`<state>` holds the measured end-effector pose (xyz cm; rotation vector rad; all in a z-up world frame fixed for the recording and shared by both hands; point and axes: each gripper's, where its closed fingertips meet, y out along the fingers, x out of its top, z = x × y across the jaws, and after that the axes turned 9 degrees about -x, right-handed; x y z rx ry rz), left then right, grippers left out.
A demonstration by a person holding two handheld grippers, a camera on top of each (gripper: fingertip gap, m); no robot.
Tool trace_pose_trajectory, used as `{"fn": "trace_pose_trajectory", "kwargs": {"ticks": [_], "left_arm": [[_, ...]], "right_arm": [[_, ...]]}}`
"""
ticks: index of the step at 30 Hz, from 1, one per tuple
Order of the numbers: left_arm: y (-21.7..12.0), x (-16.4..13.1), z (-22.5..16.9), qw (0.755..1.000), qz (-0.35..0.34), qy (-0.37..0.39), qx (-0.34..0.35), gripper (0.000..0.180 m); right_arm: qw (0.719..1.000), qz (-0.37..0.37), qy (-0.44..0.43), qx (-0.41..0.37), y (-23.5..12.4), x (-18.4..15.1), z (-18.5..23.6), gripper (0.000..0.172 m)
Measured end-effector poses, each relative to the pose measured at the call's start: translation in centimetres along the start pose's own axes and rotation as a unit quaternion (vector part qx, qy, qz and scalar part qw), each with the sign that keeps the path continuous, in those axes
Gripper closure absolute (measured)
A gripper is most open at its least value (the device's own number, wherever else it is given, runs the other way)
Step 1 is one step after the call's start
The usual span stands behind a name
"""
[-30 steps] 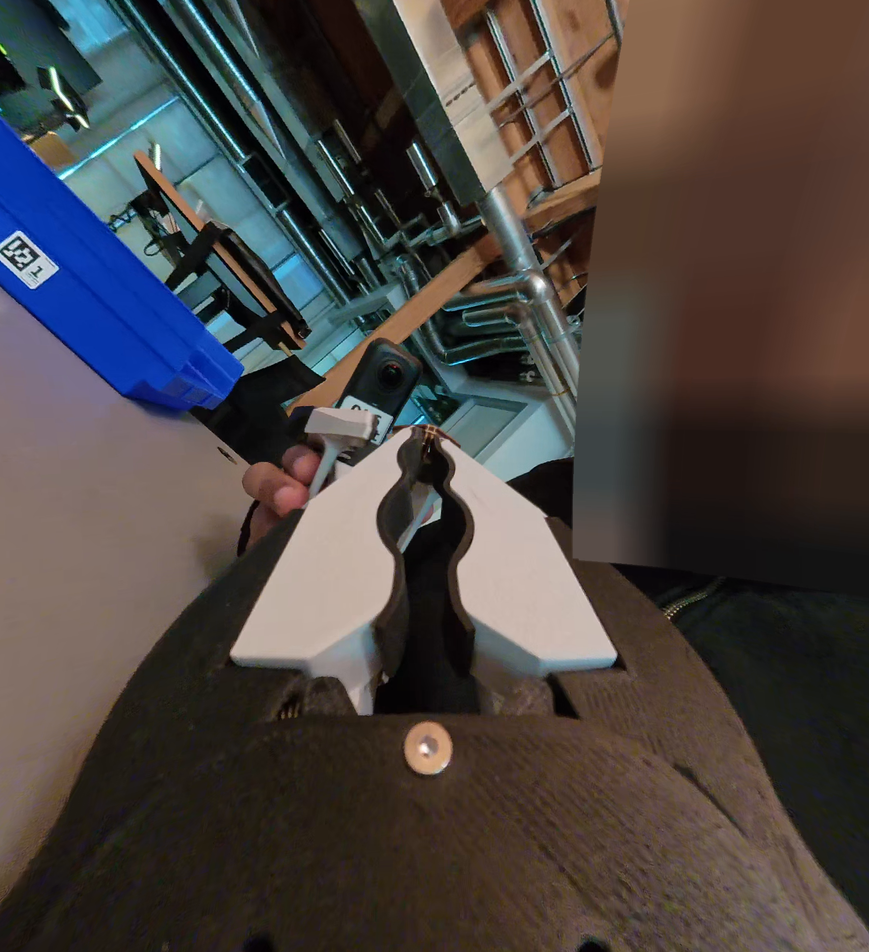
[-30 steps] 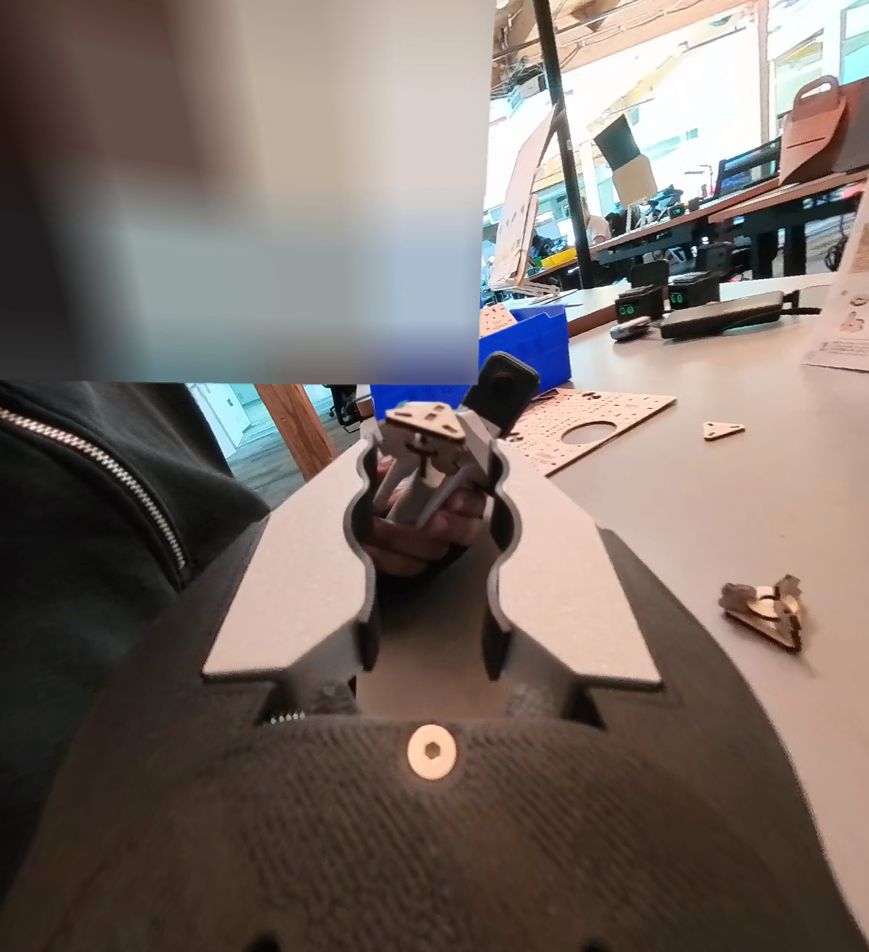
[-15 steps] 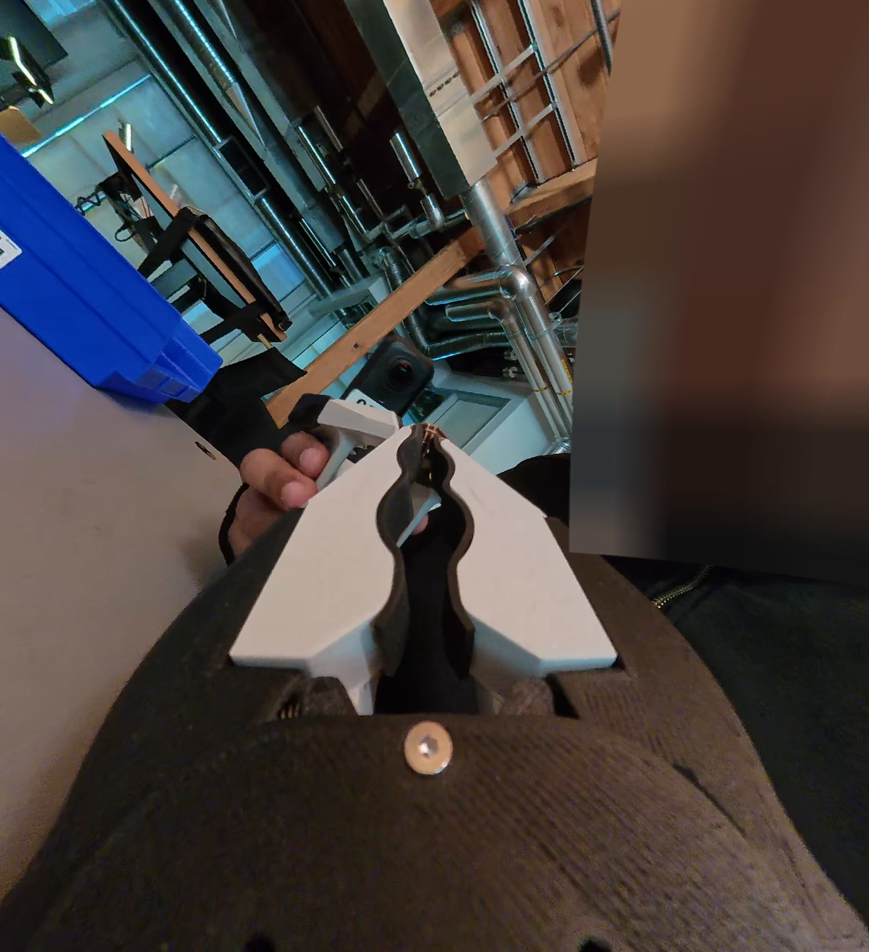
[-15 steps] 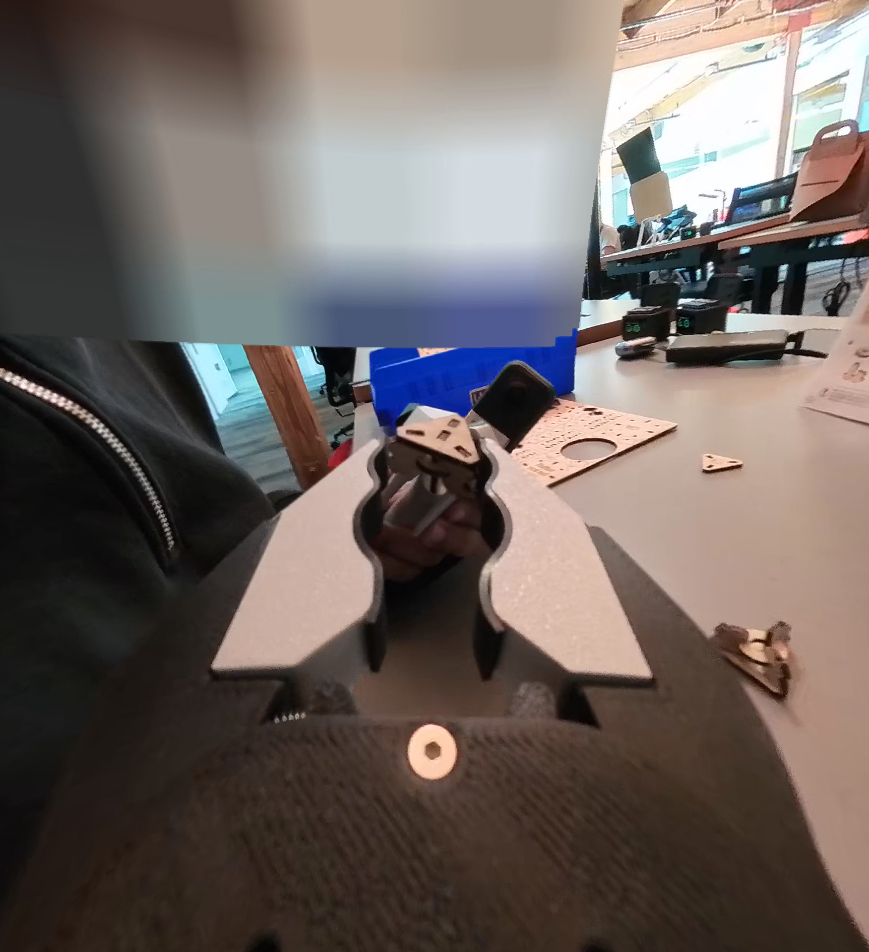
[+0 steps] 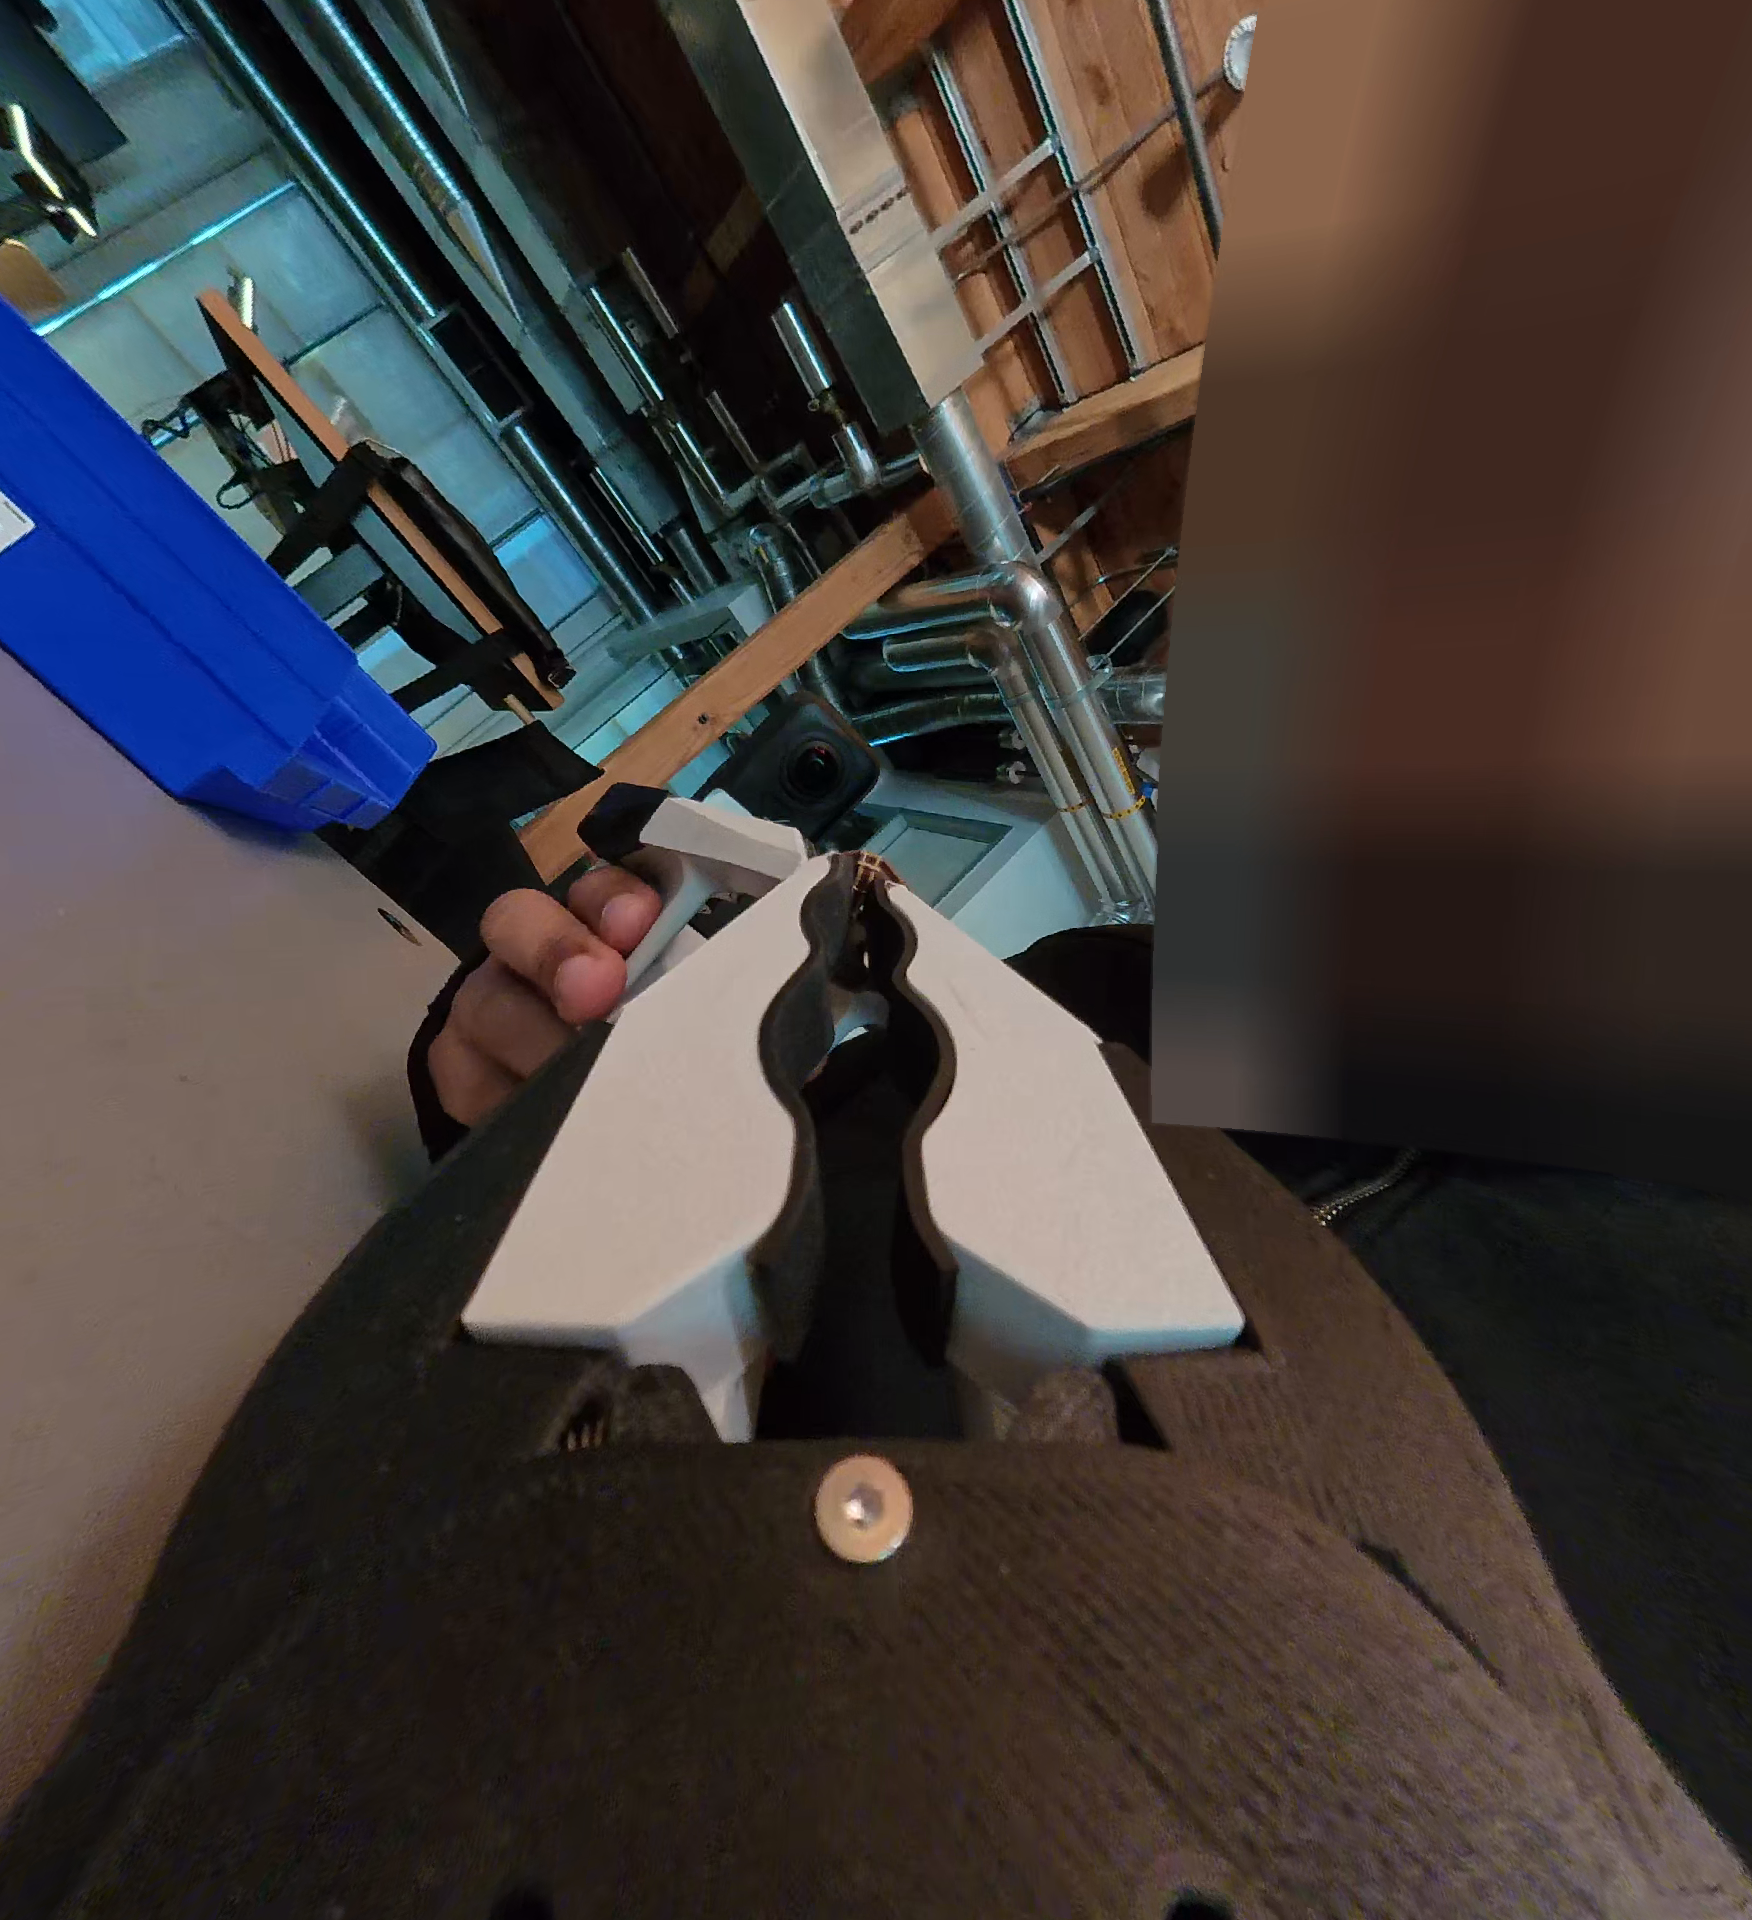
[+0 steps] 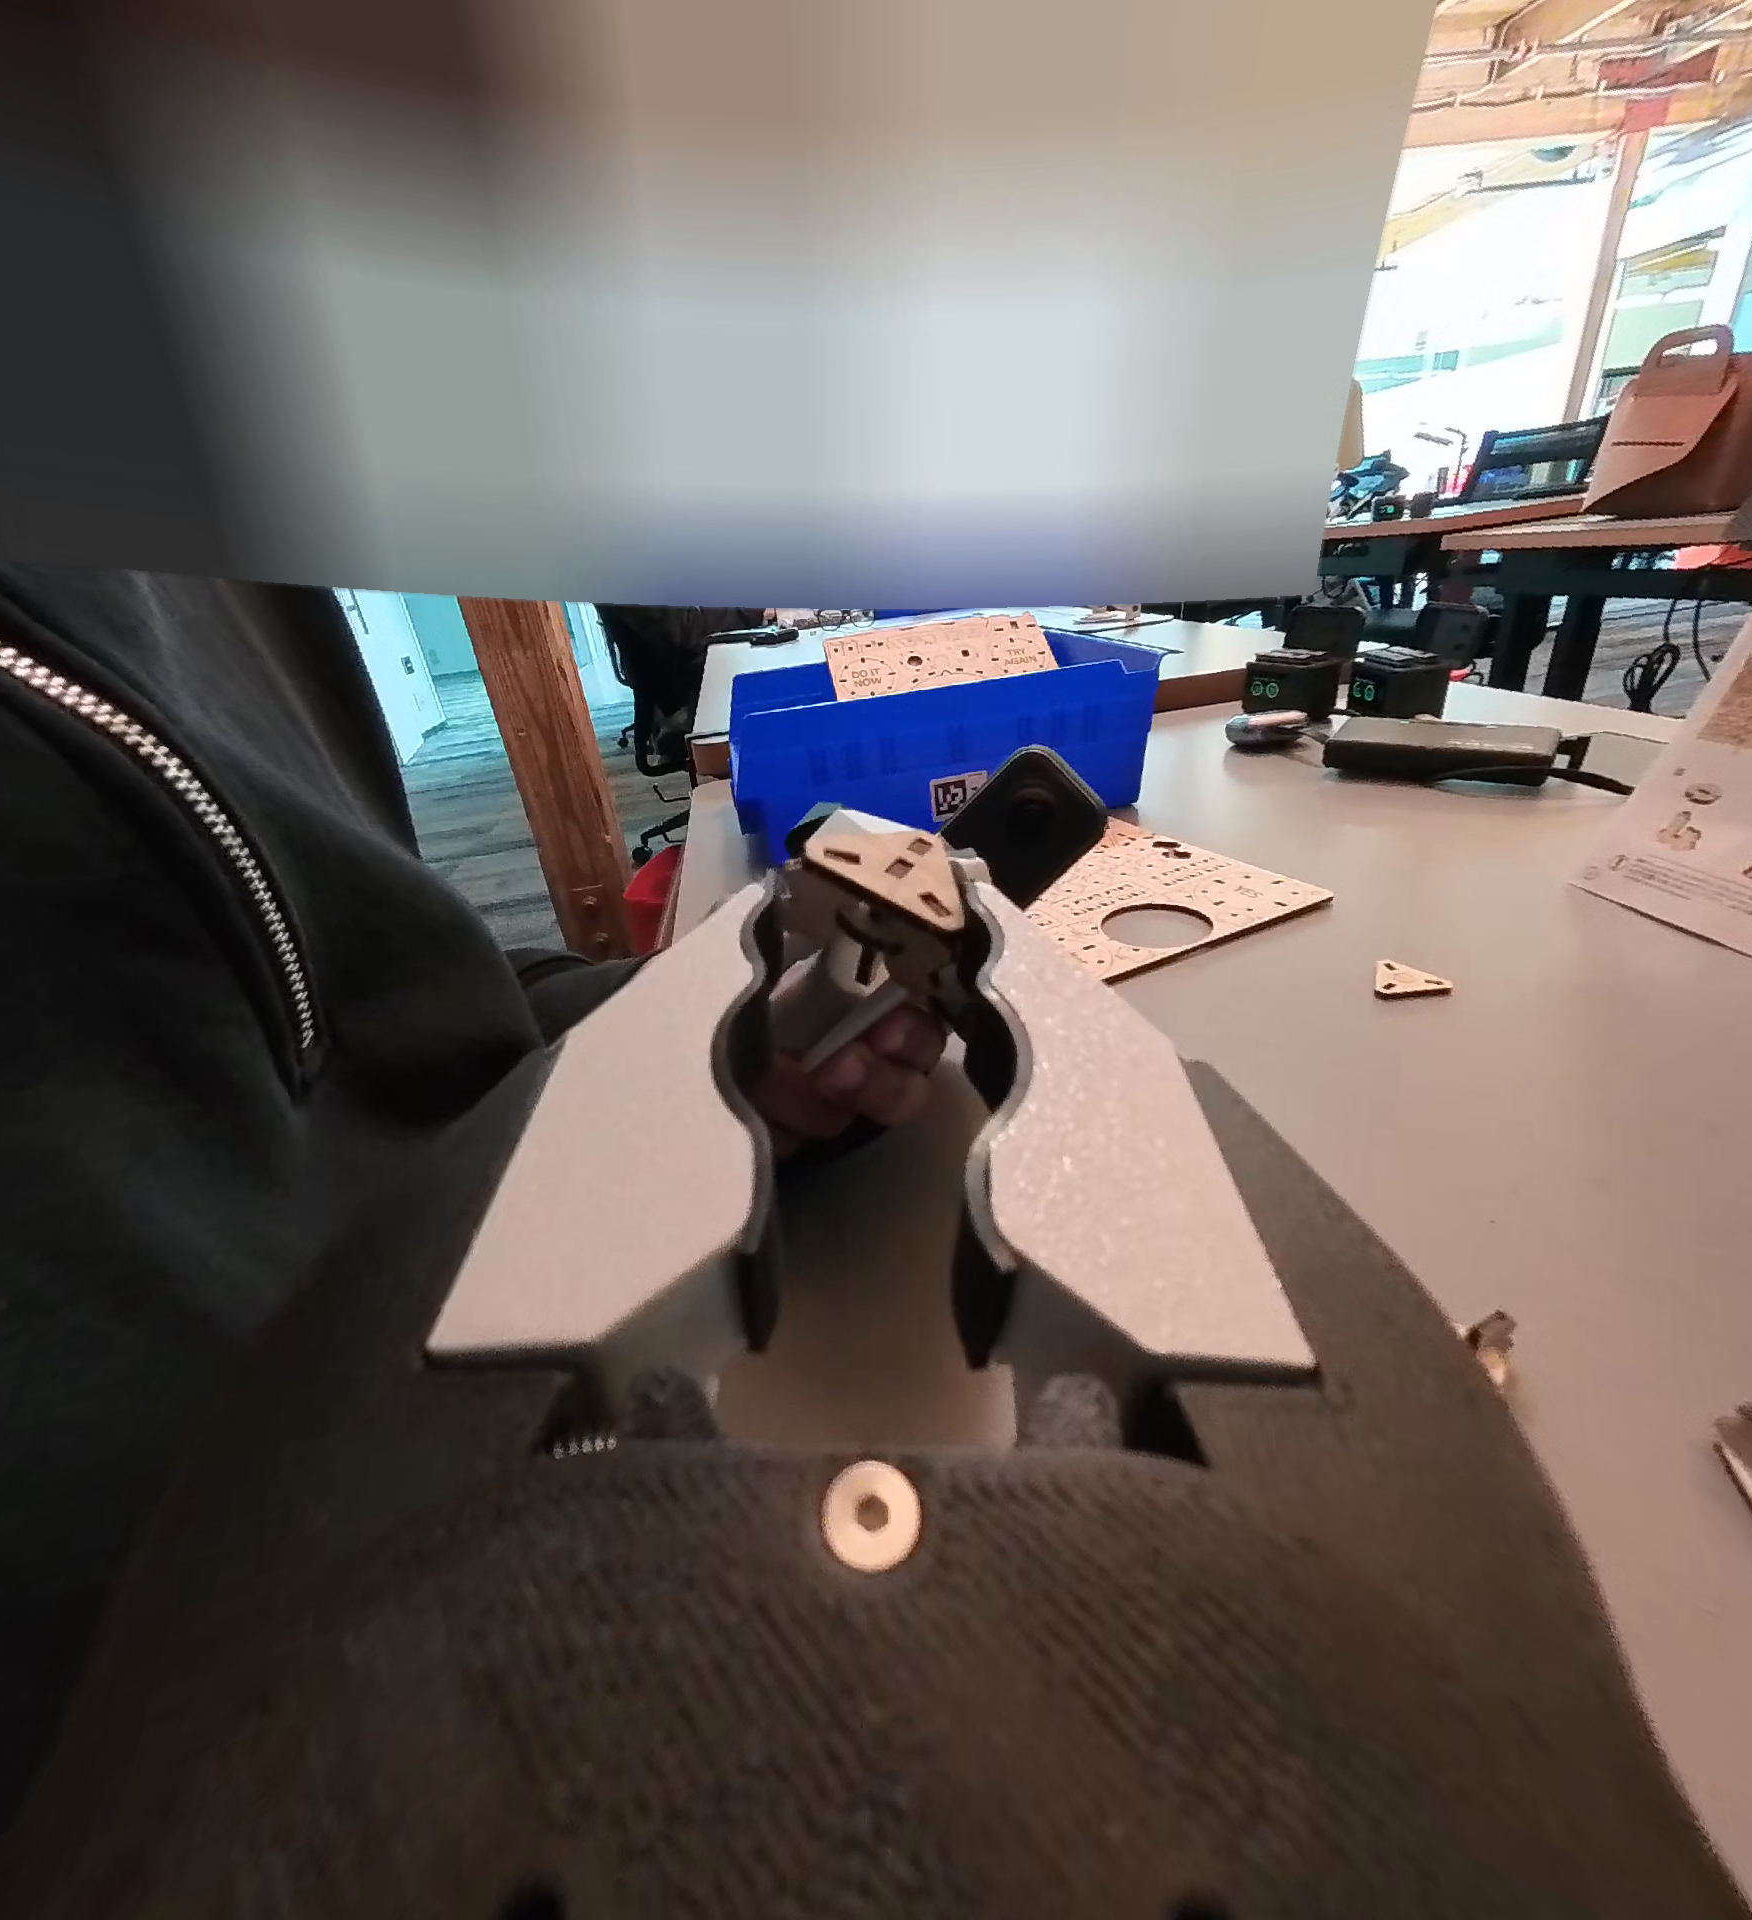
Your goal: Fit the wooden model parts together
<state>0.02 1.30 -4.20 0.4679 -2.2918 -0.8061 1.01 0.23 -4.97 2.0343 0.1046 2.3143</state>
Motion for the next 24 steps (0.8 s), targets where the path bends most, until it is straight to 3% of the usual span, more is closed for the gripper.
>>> {"fn": "trace_pose_trajectory", "kwargs": {"ticks": [24], "left_arm": [[-0.03, -0.32, 0.83, 0.998, 0.021, 0.043, 0.052, 0.177]], "right_arm": [[1.000, 0.012, -0.007, -0.019, -0.23, -0.63, -0.61, 0.143]]}}
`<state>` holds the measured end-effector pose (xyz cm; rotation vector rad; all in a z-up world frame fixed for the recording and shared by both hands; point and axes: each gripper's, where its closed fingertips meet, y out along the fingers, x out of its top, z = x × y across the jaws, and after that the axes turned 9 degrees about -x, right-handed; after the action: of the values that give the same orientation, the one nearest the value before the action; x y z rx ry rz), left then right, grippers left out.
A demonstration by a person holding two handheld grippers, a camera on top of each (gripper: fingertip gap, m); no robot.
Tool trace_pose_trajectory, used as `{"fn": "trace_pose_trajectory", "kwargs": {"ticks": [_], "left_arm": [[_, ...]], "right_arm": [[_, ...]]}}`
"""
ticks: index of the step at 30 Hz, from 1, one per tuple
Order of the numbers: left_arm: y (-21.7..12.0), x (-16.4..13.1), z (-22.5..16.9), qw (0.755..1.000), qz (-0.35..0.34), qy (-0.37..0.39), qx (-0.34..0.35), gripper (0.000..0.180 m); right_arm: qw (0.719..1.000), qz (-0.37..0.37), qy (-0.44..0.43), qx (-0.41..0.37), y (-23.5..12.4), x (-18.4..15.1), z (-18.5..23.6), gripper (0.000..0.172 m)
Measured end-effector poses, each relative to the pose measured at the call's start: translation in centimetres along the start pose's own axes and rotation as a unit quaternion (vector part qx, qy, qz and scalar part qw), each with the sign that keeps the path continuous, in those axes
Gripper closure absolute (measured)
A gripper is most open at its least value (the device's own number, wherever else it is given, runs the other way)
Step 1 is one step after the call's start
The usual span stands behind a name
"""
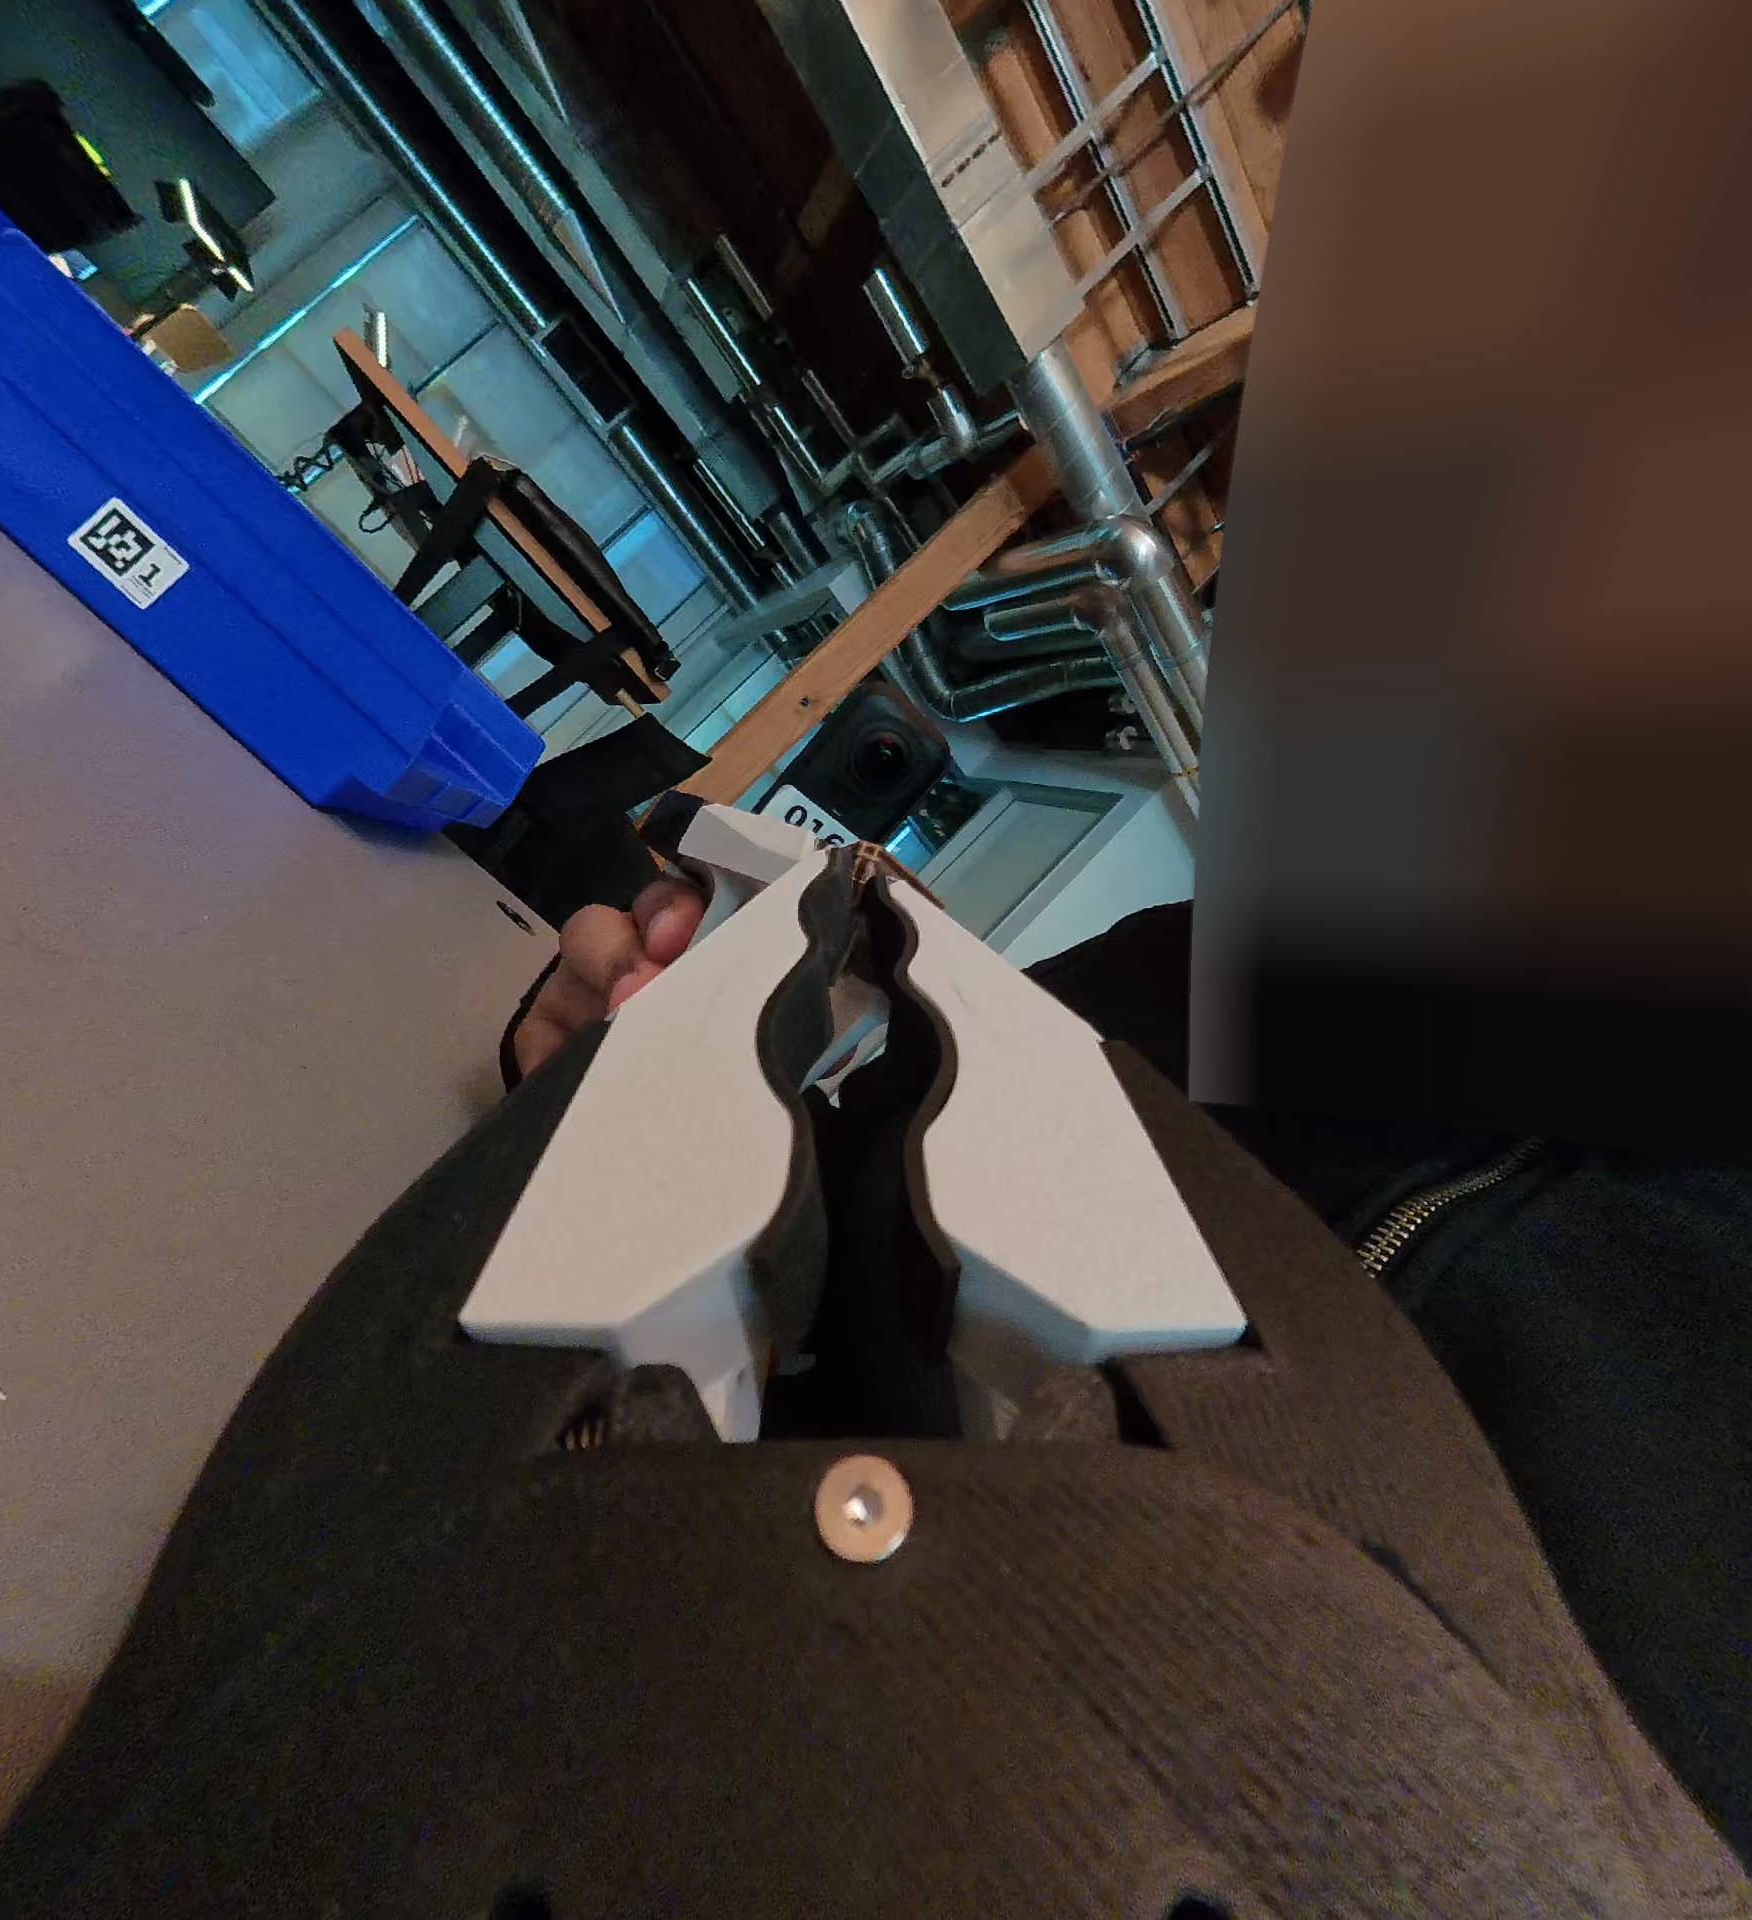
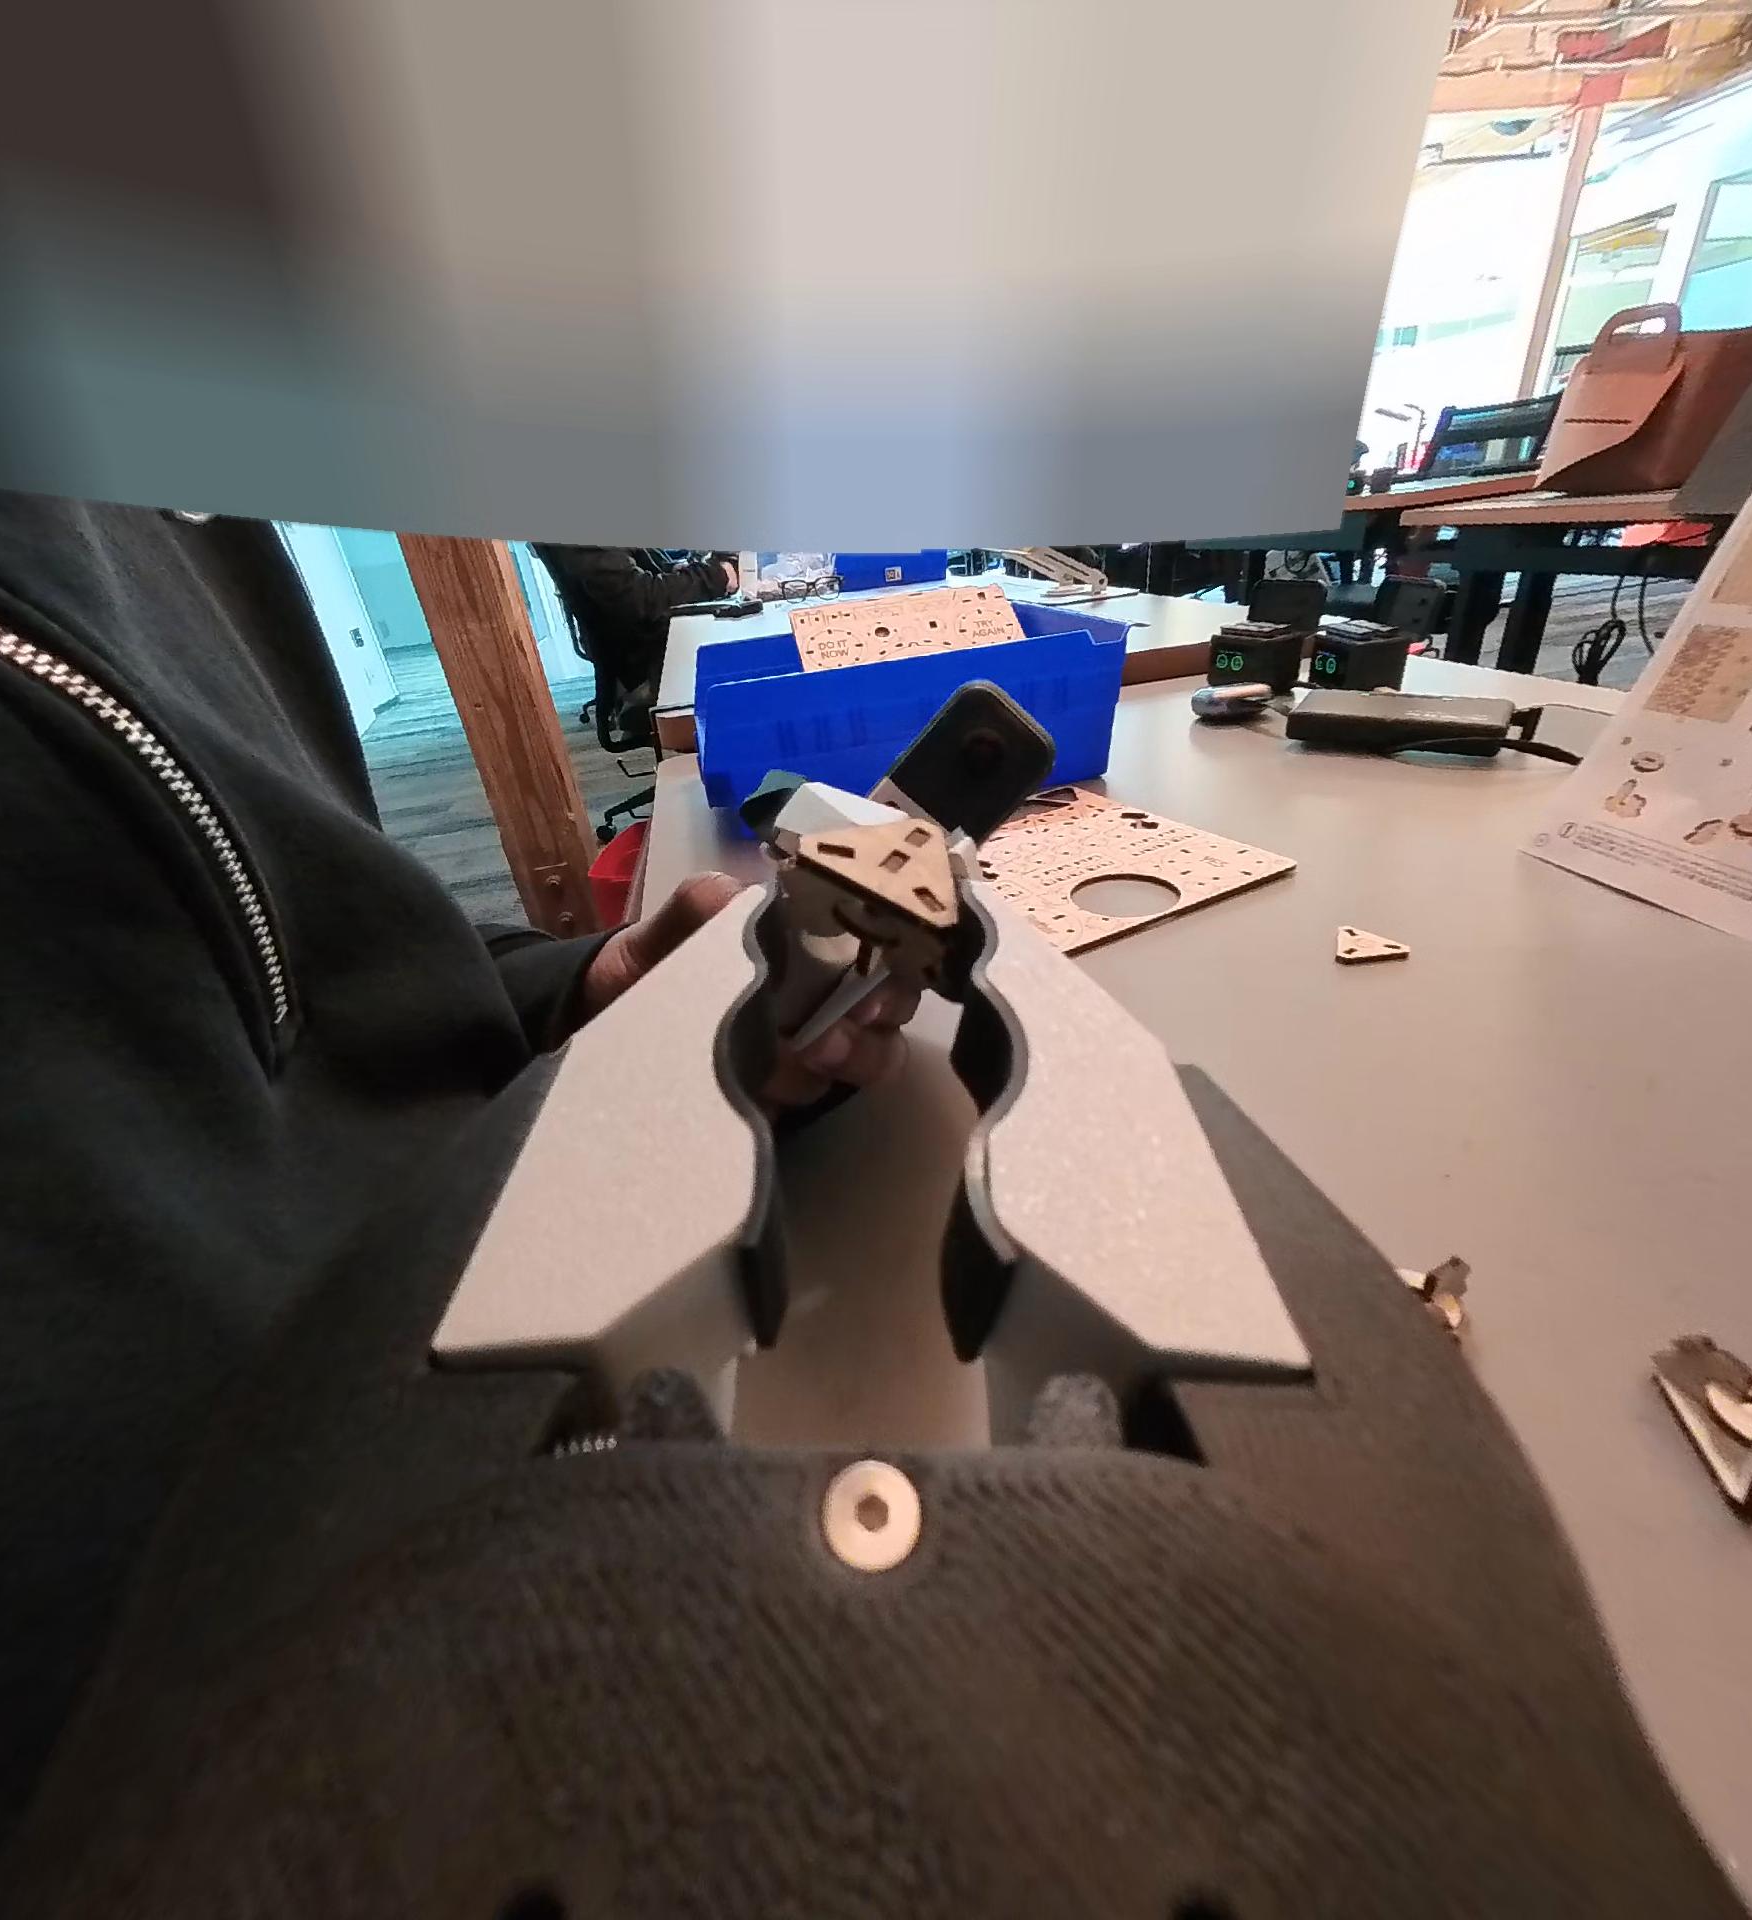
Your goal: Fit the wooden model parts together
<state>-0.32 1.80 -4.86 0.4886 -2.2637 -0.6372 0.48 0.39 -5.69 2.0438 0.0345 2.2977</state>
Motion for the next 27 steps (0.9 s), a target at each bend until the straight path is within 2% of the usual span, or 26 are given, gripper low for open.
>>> {"fn": "trace_pose_trajectory", "kwargs": {"ticks": [15, 22, 24, 27], "left_arm": [[0.1, -0.1, 0.0, 1.000, 0.004, 0.004, 0.003, 0.177], [-0.2, 0.3, 0.2, 1.000, -0.004, 0.022, 0.018, 0.178], [-0.6, 0.8, 0.3, 0.999, -0.020, 0.017, 0.023, 0.178], [-1.1, 1.5, 0.8, 0.998, -0.049, -0.015, 0.025, 0.178]], "right_arm": [[1.000, -0.001, 0.022, 0.012, -0.1, 0.0, 0.0, 0.143], [0.990, -0.009, 0.133, 0.033, 0.0, 0.1, -0.4, 0.140], [0.994, -0.012, 0.112, -0.002, -0.1, 0.1, -1.2, 0.111], [0.998, -0.018, 0.002, -0.063, -0.4, 0.4, -1.9, 0.102]]}}
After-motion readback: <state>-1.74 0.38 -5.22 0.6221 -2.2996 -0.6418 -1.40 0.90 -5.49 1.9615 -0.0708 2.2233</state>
